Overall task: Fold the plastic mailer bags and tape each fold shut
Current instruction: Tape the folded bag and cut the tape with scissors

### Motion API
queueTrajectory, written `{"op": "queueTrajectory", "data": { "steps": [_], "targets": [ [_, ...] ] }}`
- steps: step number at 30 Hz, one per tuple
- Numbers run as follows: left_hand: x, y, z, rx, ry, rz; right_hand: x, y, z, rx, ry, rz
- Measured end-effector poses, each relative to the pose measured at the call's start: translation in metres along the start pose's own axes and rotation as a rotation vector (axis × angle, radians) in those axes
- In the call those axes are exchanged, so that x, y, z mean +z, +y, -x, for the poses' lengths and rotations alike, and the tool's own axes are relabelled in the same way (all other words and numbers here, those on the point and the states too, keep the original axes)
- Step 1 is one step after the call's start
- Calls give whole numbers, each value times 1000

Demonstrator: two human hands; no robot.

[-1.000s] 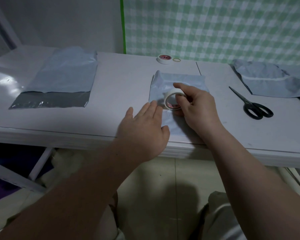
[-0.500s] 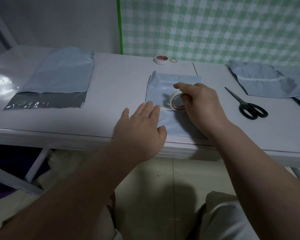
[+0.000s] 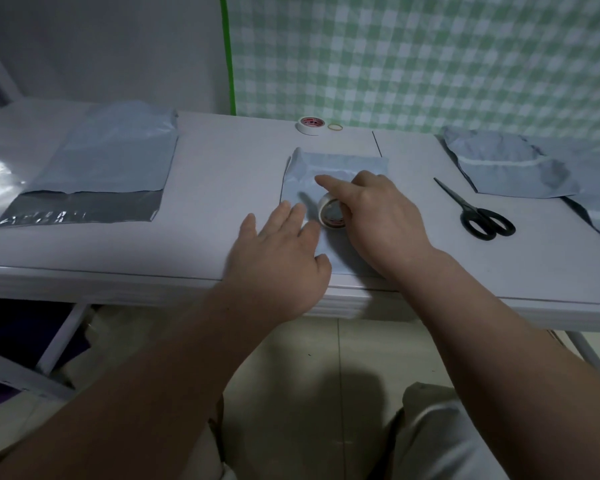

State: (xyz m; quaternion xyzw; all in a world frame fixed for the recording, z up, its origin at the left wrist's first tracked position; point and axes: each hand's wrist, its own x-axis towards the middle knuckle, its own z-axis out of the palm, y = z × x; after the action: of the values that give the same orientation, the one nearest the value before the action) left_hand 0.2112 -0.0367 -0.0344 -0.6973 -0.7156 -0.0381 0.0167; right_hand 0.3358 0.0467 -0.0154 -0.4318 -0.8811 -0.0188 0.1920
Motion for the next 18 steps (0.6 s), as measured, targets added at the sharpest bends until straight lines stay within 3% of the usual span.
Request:
{"op": "queueTrajectory", "data": {
  "steps": [4,6,11,18],
  "targets": [
    [-3,10,-6,23,2,66,2,-1,4,10,12,0],
    [4,10,-4,21,17,57,5,-1,6,66,8,-149],
    [7,10,-4,9,-6,31,9,8,10,467,158,-615],
    [7,12,-2,-22,-6,2,11,5,13,283,229,-486]
  ]
}}
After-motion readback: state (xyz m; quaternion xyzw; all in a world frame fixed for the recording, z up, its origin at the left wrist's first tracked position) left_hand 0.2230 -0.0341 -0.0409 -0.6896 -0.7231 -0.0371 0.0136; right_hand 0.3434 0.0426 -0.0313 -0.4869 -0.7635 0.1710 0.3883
